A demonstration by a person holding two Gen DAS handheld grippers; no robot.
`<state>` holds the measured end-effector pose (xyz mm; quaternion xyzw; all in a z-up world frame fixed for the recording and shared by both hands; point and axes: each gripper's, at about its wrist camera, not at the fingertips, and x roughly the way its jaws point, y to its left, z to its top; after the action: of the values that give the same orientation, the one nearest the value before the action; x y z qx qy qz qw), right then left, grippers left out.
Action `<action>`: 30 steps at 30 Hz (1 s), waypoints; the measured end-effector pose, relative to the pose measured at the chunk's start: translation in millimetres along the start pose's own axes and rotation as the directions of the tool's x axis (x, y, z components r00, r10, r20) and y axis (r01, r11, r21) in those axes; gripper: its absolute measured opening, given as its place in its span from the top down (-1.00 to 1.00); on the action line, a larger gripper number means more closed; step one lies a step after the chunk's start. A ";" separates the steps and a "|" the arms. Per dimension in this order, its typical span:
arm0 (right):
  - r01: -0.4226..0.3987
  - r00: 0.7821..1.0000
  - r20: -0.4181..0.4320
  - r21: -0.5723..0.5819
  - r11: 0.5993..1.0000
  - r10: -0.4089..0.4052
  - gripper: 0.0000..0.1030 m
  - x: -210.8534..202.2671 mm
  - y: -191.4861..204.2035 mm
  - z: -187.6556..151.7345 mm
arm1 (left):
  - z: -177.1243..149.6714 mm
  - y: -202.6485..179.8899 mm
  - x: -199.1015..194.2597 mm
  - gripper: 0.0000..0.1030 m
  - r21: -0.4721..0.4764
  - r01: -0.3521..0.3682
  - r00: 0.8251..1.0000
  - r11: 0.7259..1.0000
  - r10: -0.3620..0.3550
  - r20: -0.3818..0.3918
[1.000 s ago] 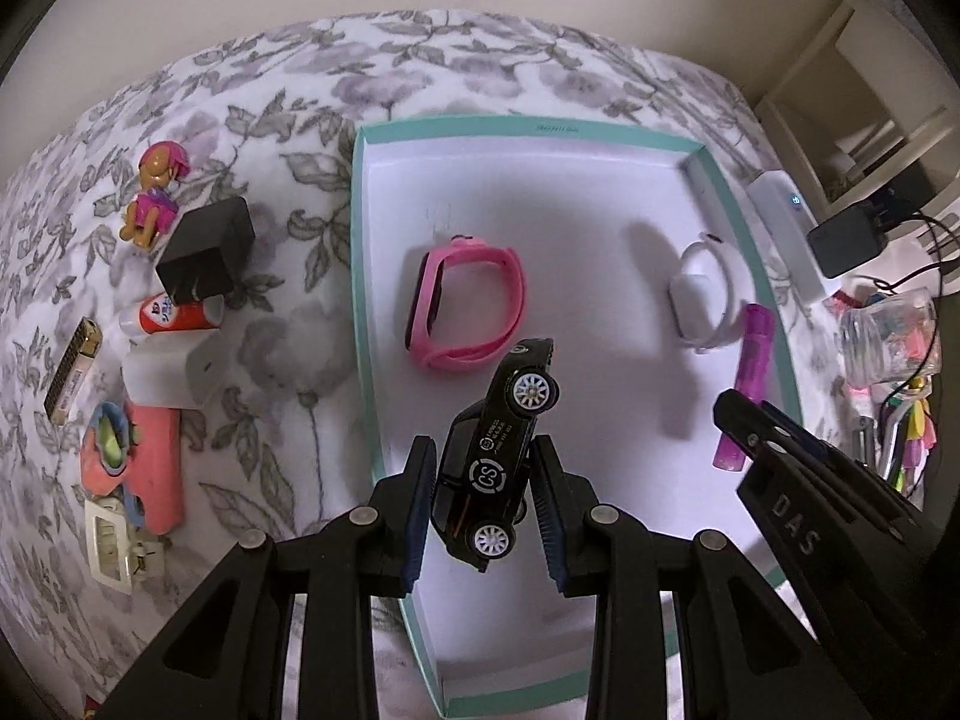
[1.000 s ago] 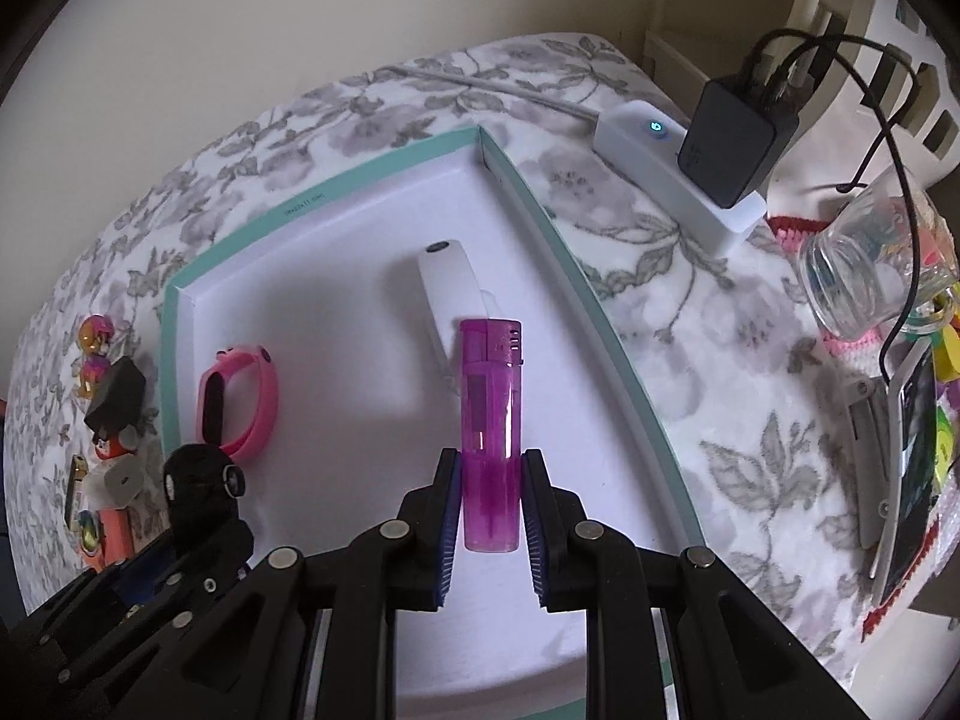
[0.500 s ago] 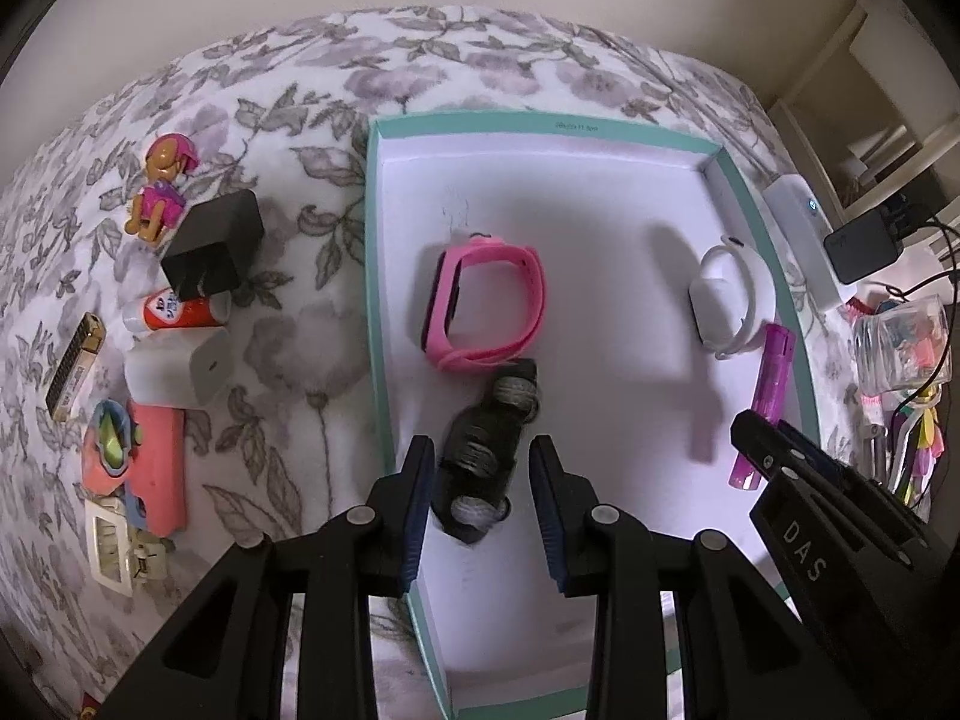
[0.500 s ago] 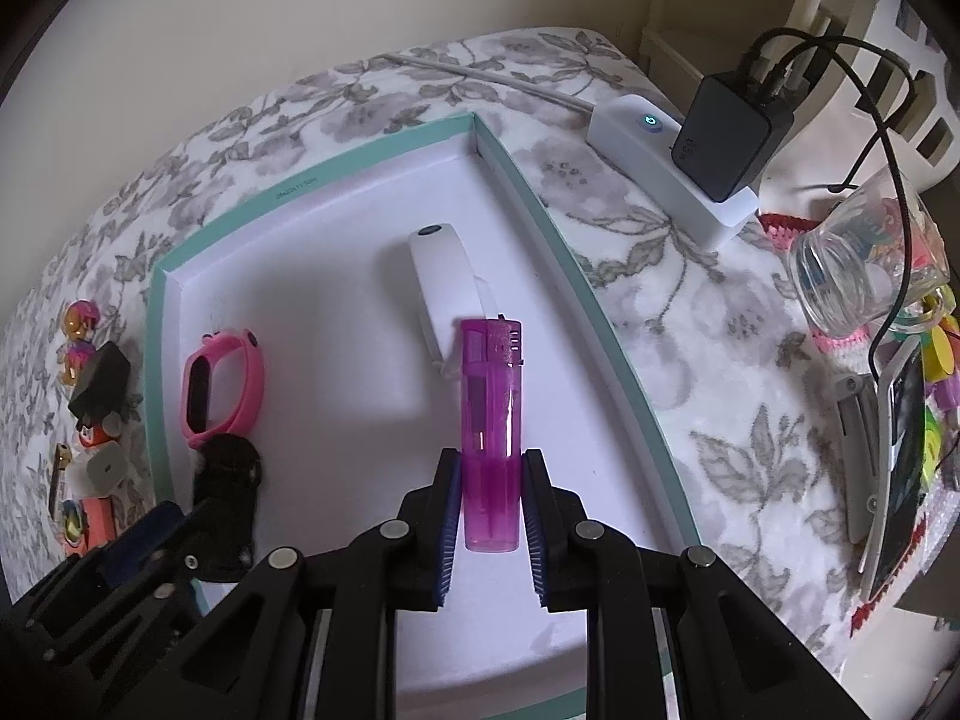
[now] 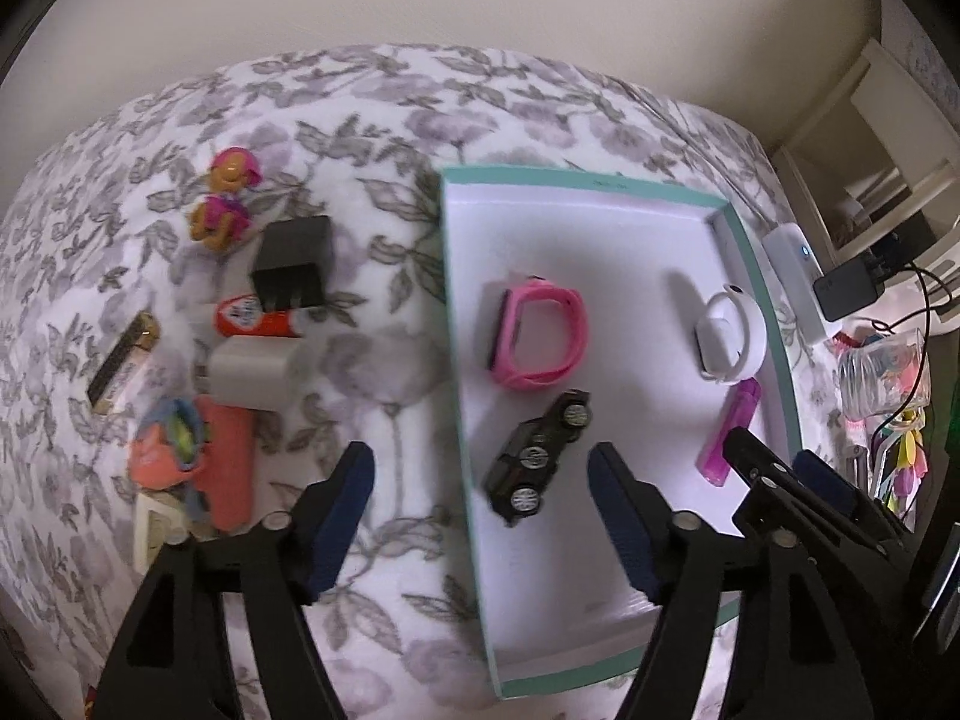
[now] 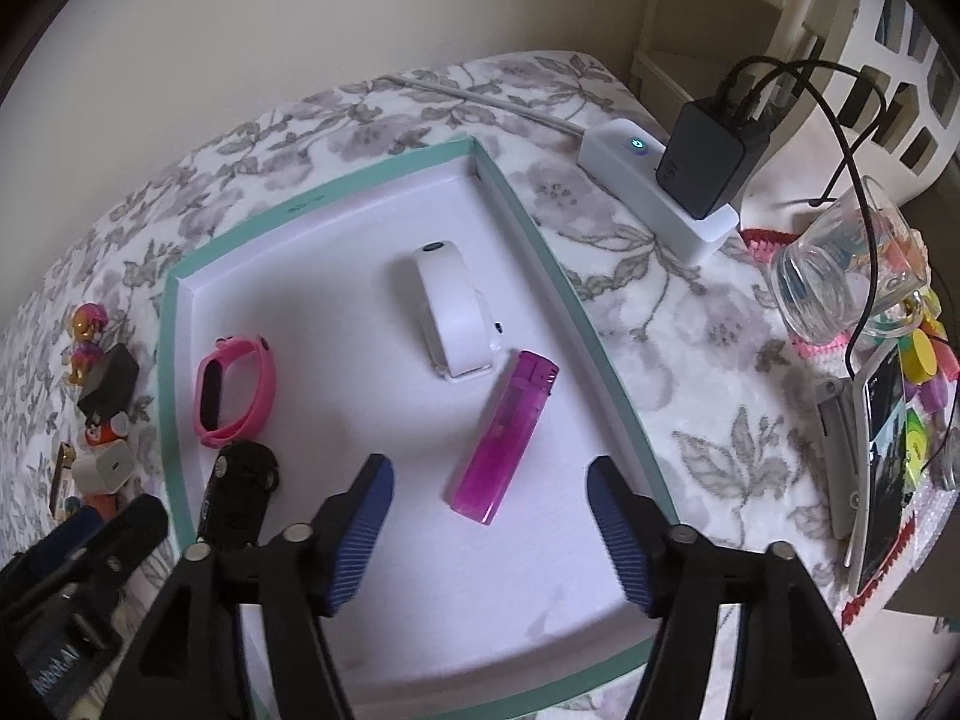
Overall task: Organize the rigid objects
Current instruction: 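Withdraw both tools from the tray toward the remaining items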
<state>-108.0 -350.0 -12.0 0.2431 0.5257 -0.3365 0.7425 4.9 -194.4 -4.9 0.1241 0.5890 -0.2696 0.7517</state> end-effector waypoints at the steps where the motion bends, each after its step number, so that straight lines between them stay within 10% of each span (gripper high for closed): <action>1: -0.002 1.000 0.004 -0.002 1.000 0.002 -0.57 -0.9 1.1 -0.5 | 0.0 3.2 -1.0 -0.53 -0.005 -0.002 1.000 1.000 0.002 0.003; 7: -0.017 0.999 0.032 -0.008 1.000 0.017 -1.00 -7.9 7.8 -5.9 | -3.7 34.2 -11.6 -0.68 -0.044 -0.037 0.999 0.998 0.038 0.034; 30: -0.153 0.980 0.115 -0.097 0.983 0.164 -1.00 -45.1 87.9 -22.7 | -28.8 205.3 -61.8 -0.88 -0.366 -0.089 0.983 0.926 0.141 0.116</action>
<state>-65.5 -265.1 23.7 0.2301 0.4723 -0.2671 0.8079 84.6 5.3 19.2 -0.0003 0.5656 -0.1207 0.8158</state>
